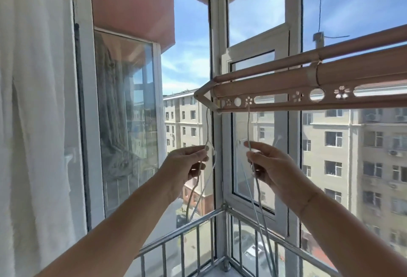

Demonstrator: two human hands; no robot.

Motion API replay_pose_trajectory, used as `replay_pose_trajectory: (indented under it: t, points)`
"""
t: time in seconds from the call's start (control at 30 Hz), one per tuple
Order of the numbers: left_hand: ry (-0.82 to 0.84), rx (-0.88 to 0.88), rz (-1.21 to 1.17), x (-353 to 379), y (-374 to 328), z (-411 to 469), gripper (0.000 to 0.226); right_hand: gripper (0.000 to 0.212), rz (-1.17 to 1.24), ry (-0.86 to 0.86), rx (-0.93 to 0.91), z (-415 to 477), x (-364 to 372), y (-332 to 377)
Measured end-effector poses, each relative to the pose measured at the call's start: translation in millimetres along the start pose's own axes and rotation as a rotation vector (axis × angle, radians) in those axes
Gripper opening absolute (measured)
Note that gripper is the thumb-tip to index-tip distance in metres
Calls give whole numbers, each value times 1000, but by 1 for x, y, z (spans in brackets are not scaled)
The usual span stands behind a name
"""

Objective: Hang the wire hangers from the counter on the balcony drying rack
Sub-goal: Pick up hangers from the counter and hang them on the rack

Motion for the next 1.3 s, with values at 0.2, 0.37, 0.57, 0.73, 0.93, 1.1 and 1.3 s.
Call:
replay_pose_trajectory:
  t: [0.2,0.37,0.57,0.73,0.93,1.1,1.3]
  points:
    - [34,27,-46,15,7,68,16,34,-67,2,-54,67,4,-10]
    - [51,30,-61,19,14,114,18,31,-120,-26,-62,106,8,-16]
    - [134,20,-76,21,30,155,20,29,-156,-77,-79,126,17,-29]
    - [214,-13,-54,22,39,181,10,28,-172,-165,-44,134,22,-42]
    - [330,-79,-96,23,58,196,13,27,-153,-269,-21,134,26,-55]
    - [408,-85,-165,19,69,209,16,15,-152,-372,-18,128,20,-57]
    - [423,-185,-183,6,132,229,30,19,-259,-541,-65,82,-30,-74]
Point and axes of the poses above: each hand's wrist, its own z-axis towards the middle knuckle, its own x-axis out of the palm, y = z × x, the point moved 6 cm from there along z, towards the middle knuckle, and after that the axes turned 5 degrees about -y, right-handed, at the moved point
